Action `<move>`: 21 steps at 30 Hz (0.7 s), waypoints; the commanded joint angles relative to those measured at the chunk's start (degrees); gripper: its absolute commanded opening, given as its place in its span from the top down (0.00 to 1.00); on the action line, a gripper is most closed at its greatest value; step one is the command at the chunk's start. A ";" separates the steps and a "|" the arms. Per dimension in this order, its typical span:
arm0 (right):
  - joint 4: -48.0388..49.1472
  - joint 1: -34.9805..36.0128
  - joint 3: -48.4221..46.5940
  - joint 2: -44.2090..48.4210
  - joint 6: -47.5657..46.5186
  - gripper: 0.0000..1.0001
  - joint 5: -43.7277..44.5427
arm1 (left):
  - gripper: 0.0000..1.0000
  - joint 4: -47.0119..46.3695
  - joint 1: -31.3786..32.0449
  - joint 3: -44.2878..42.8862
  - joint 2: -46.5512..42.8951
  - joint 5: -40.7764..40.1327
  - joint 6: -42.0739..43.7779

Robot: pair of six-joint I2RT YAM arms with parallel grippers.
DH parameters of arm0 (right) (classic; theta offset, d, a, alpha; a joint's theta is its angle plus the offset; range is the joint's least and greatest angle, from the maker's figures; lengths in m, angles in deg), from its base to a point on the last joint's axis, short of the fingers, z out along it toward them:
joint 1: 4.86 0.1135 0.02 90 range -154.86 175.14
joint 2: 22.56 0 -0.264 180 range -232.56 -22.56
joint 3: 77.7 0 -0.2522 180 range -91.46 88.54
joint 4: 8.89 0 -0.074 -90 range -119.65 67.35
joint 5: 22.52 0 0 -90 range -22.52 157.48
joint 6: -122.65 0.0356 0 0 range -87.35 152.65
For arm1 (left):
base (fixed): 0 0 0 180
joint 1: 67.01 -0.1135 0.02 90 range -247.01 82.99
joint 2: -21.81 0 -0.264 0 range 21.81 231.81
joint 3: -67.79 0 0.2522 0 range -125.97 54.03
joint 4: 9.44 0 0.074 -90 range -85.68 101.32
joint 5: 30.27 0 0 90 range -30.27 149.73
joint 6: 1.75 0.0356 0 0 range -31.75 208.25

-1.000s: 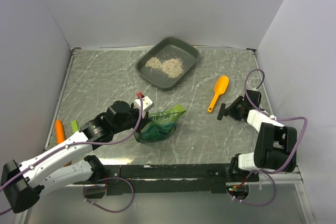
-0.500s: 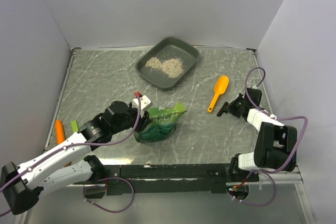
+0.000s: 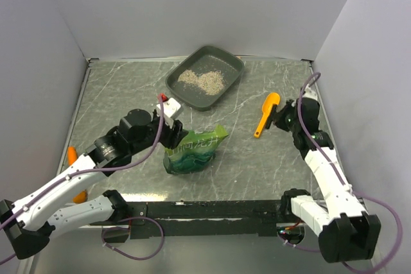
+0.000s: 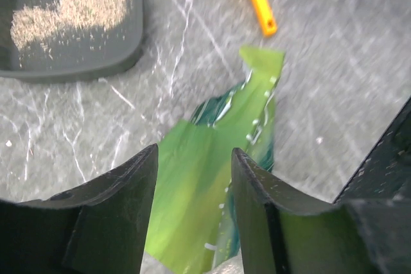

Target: Fill the litter box with clean litter

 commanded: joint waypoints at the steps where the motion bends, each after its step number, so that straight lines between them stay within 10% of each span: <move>1: -3.00 5.74 -7.45 3.93 -7.60 1.00 -5.78 | 0.44 1.22 0.04 -5.34 -0.97 1.38 -3.71; 10: -0.79 18.31 -16.59 7.28 -13.33 1.00 -30.57 | 0.42 -7.02 0.04 -6.58 -3.69 14.65 -14.61; 21: 1.73 32.63 -22.75 7.11 -11.76 1.00 -36.91 | 0.41 -27.33 0.04 1.69 -8.18 21.26 -24.46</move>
